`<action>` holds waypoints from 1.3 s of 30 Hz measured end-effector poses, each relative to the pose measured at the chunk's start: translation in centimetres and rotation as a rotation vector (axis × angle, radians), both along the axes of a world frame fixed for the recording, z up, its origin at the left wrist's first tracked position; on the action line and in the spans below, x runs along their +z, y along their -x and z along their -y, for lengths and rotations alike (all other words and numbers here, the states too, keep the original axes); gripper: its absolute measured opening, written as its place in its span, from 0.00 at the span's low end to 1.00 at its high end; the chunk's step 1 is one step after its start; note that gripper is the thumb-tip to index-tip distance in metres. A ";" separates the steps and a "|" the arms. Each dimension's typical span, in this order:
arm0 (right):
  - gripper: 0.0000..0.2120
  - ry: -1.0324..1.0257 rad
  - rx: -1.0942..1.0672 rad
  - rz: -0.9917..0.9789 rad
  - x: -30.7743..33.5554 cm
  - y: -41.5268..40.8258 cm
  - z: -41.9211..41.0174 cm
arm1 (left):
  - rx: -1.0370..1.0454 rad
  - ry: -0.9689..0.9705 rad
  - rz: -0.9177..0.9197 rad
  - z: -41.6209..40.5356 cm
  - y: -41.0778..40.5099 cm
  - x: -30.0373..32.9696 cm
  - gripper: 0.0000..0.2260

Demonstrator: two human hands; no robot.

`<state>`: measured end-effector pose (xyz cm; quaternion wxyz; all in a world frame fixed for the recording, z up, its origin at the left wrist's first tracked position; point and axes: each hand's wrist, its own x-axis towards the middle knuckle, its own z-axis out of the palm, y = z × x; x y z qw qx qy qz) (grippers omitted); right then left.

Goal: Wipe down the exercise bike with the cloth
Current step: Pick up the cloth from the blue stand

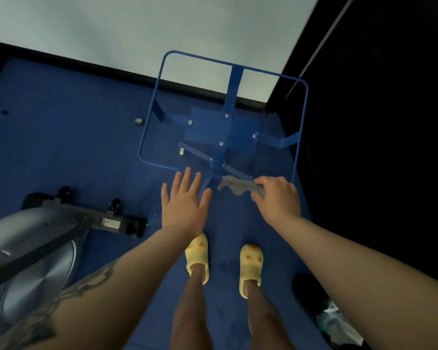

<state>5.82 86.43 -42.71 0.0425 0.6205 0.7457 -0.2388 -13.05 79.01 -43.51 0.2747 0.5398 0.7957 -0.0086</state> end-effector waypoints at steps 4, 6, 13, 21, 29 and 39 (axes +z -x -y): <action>0.08 -0.078 -0.078 -0.027 -0.5 0.5 -0.4 | 0.017 -0.009 0.039 0.2 -0.3 0.1 0.26; 0.06 -0.065 -0.105 -0.034 -0.5 0.6 -0.7 | 0.017 -0.009 0.051 -0.1 -0.2 0.4 0.26; 0.05 -0.066 -0.036 0.003 1.3 1.4 -1.7 | 0.021 -0.052 0.072 -0.9 0.6 2.5 0.25; 0.05 -0.133 -0.125 -0.268 10.5 1.5 -0.3 | 0.126 -0.215 0.099 -0.8 2.4 11.4 0.24; 0.04 -0.224 -0.233 -0.917 22.9 2.4 -1.0 | 0.243 -0.495 0.007 0.2 4.3 24.2 0.19; 0.10 0.050 0.177 -1.178 30.4 6.6 3.7 | 0.597 -0.606 -0.135 11.3 3.6 31.6 0.19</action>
